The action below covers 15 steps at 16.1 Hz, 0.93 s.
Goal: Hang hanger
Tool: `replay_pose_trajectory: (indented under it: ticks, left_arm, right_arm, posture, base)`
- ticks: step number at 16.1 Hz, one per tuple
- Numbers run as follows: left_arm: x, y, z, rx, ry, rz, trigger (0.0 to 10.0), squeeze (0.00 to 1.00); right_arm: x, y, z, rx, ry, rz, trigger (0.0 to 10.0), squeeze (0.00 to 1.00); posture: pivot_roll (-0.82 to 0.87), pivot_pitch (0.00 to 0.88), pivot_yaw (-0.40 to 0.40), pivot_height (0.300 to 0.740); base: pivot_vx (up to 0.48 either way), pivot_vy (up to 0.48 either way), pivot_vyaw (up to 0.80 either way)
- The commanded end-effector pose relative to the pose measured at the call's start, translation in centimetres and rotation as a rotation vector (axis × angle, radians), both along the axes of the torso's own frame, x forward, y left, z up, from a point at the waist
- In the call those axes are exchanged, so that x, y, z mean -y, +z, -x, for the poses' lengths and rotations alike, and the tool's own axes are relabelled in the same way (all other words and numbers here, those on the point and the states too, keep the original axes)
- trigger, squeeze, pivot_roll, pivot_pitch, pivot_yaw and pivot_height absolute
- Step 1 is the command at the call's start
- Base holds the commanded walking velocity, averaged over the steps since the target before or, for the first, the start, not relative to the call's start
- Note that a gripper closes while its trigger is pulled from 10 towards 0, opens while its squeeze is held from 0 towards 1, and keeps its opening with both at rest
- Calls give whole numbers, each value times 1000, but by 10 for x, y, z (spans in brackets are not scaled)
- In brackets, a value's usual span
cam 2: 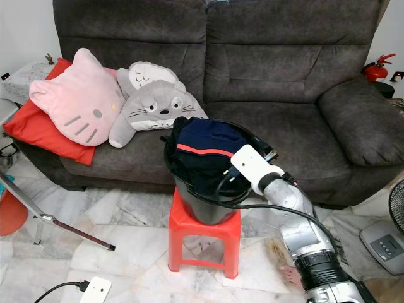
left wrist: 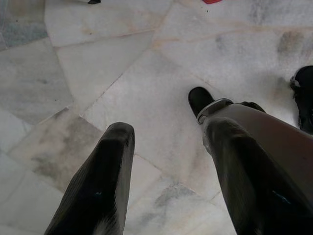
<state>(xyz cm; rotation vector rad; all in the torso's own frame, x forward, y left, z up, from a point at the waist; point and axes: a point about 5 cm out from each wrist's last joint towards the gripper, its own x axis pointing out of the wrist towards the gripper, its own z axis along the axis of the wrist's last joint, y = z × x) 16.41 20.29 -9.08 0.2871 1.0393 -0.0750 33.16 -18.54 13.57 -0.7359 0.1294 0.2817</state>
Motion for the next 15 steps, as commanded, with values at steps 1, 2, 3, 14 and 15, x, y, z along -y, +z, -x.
replay_pose_trajectory:
  ticks: [1, 2, 3, 14, 15]
  left_arm:
    - [-3, -1, 3, -15, 18, -2, 10000, 0]
    - [-3, -1, 3, -15, 17, -2, 10000, 0]
    - [-3, -1, 3, -15, 17, -3, 10000, 0]
    - [-3, -1, 2, -16, 14, -4, 10000, 0]
    - [-3, -1, 2, -16, 15, -4, 10000, 0]
  right_arm:
    - [1, 3, -2, 13, -3, 0, 10000, 0]
    - [3, 5, -4, 25, -19, -1, 10000, 0]
    - [6, 7, -5, 40, -41, -1, 10000, 0]
    - [12, 4, -15, 24, -32, 56, 10000, 0]
    - [12, 3, -15, 15, -31, 57, 10000, 0]
  posture:
    - [-191, 0, 20, 740]
    - [-191, 0, 22, 740]
    - [-190, 0, 21, 740]
    - [-182, 0, 20, 740]
    - [-182, 0, 20, 740]
  base:
    - [0, 0, 0]
    - [0, 0, 0]
    - [0, 0, 0]
    - [0, 0, 0]
    - [0, 0, 0]
